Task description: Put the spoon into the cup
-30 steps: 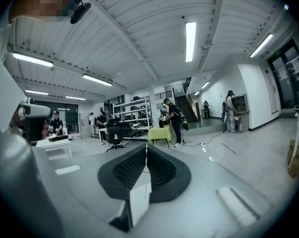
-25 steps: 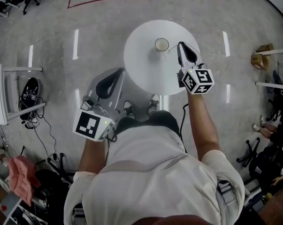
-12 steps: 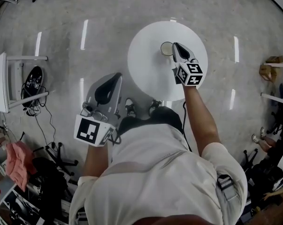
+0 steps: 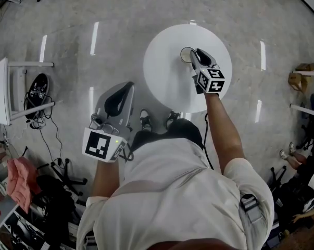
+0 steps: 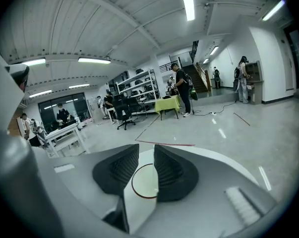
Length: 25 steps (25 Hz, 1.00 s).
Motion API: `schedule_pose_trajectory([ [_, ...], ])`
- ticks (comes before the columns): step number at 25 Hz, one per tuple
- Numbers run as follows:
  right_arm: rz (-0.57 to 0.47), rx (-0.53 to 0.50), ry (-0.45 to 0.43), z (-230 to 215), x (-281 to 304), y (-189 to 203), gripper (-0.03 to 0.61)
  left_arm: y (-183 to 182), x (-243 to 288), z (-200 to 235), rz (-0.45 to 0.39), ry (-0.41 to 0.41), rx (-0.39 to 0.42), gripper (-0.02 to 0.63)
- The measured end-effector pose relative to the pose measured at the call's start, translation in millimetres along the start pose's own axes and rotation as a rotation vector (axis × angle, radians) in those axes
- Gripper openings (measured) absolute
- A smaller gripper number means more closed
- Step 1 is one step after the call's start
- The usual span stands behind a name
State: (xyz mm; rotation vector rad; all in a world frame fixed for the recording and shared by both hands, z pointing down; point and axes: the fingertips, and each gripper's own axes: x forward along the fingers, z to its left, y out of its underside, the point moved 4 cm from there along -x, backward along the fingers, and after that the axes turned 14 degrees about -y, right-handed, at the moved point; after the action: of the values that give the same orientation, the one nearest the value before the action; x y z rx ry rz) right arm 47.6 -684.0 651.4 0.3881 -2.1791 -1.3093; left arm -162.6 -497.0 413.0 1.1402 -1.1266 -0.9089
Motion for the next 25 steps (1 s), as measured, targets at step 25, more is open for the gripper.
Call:
schedule_pose_trajectory([
  [25,-0.204,-0.118,0.073,130,-103,-99,0.005,-39,-26,-3,-0.097,0.229,0.019,0.000],
])
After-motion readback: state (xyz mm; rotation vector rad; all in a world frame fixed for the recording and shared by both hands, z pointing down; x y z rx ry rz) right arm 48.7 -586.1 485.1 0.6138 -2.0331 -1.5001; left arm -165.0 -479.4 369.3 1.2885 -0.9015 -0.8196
